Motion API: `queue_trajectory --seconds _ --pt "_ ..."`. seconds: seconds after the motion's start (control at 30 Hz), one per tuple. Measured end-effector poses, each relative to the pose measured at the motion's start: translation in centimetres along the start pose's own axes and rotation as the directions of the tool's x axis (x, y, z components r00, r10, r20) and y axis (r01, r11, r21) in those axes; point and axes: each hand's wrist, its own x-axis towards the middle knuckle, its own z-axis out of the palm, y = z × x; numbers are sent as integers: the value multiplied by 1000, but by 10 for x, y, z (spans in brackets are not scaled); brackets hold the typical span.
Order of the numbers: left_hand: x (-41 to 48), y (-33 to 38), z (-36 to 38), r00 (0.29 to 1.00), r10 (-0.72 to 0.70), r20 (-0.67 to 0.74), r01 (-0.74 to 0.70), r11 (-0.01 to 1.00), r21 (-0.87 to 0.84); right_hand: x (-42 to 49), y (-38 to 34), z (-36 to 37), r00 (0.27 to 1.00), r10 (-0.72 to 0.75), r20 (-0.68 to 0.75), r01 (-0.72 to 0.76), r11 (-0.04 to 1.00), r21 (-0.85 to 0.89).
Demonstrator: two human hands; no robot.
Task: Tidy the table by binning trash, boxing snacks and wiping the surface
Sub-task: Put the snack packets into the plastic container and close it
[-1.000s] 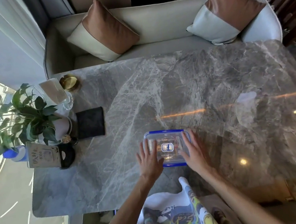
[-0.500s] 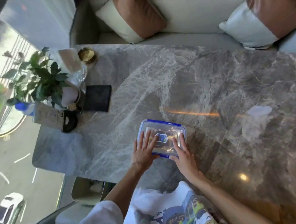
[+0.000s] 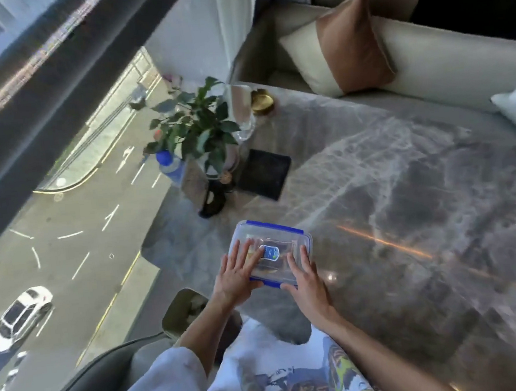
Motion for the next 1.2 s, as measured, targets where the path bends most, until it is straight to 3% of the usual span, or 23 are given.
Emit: queue_trajectory --seconds 0.27,0.43,0.8,0.97,1.2 --pt "-19 -161 -29 998 -60 20 61 998 -30 45 -152 59 997 -33 73 43 990 -135" --pt "-10 -217 -46 996 -21 86 24 999 -34 65 -205 70 992 -39 121 75 948 -309" --pt "1 -254 -57 994 96 48 -95 995 -15 80 -226 70 985 -58 165 124 897 -425" --pt "0 -241 -66 999 31 14 -31 999 12 76 -224 71 991 -81 108 127 842 -525" --pt "4 -221 -55 998 -55 28 54 998 26 72 -208 70 977 -170 129 206 908 -365"
